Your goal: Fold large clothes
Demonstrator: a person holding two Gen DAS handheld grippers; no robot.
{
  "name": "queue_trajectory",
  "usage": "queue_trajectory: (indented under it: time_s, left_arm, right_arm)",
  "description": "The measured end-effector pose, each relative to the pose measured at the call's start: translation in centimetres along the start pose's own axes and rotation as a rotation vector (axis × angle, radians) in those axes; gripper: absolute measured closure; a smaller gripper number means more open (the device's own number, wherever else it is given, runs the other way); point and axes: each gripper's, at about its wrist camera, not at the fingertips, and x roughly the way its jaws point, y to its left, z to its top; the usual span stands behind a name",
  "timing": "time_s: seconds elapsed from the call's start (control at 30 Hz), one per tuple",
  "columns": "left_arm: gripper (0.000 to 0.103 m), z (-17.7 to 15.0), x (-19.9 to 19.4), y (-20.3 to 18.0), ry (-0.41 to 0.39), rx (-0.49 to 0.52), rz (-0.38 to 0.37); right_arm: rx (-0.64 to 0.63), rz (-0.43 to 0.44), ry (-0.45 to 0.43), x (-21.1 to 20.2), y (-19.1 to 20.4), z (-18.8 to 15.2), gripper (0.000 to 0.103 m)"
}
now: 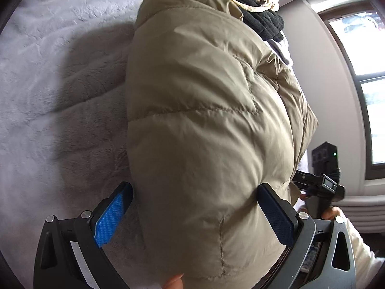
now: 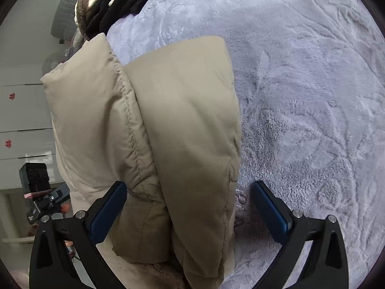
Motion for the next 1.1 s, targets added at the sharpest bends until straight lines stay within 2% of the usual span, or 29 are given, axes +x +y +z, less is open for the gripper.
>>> queue_trajectory:
  time_s: [0.27,0.37,0.47,0.53,0.63,0.7,0.73,0.83,0.9,1.1]
  left_arm:
    - [0.0,1.6,3.1,3.1,0.067,-0.069,-0.197]
    - [0.0,1.6,4.1,3.7,0.085,-0.092,-0.238]
    - [0.0,1.4,5.1,3.6,0.086,-0.134,-0.247]
    - [0.0,1.3,4.9,3.2,0.057,-0.145,-0.228]
    - [0.009,0.7,3.7,2.0,0.013,-0.116,-0.203]
    - [0.017,0.5,3.0,1.7,-0.005,-0.109,-0.206]
    - [0.018,0.5,2.5,1.5,-0.012,-0.107,-0.207]
    - [0.018,0.2,1.4,0.9,-0.024,-0.094,-0.209]
    - [0.018,0.0,0.6,0.2,-0.029,-0.074,-0.209]
    - [0.018,-0.4,-2.9,0.3,-0.053,-0.042,-0.226]
  right_arm:
    - [-0.011,0.206,0.07,2.1,-0.7,2.2,0.0]
    - [-0.025,0.257,0.087,3.4,0.1,3.0,0.0]
    - [-0.004,0.242,0.087,4.2,0.1,3.6,0.0]
    - [0.019,0.233,0.076,4.1,0.1,3.7,0.0]
    - [0.062,0.226,0.083,3.7,-0.1,3.5,0.001]
    - [0.094,0.257,0.089,3.4,-0.2,3.1,0.009]
    - [0.094,0.274,0.082,3.1,0.0,3.0,0.019]
    - [0.069,0.297,0.059,1.8,0.9,2.5,0.033]
    - [0.055,0.304,0.052,1.1,1.7,2.1,0.036]
    - [-0.003,0.326,0.022,0.3,5.8,0.9,0.036]
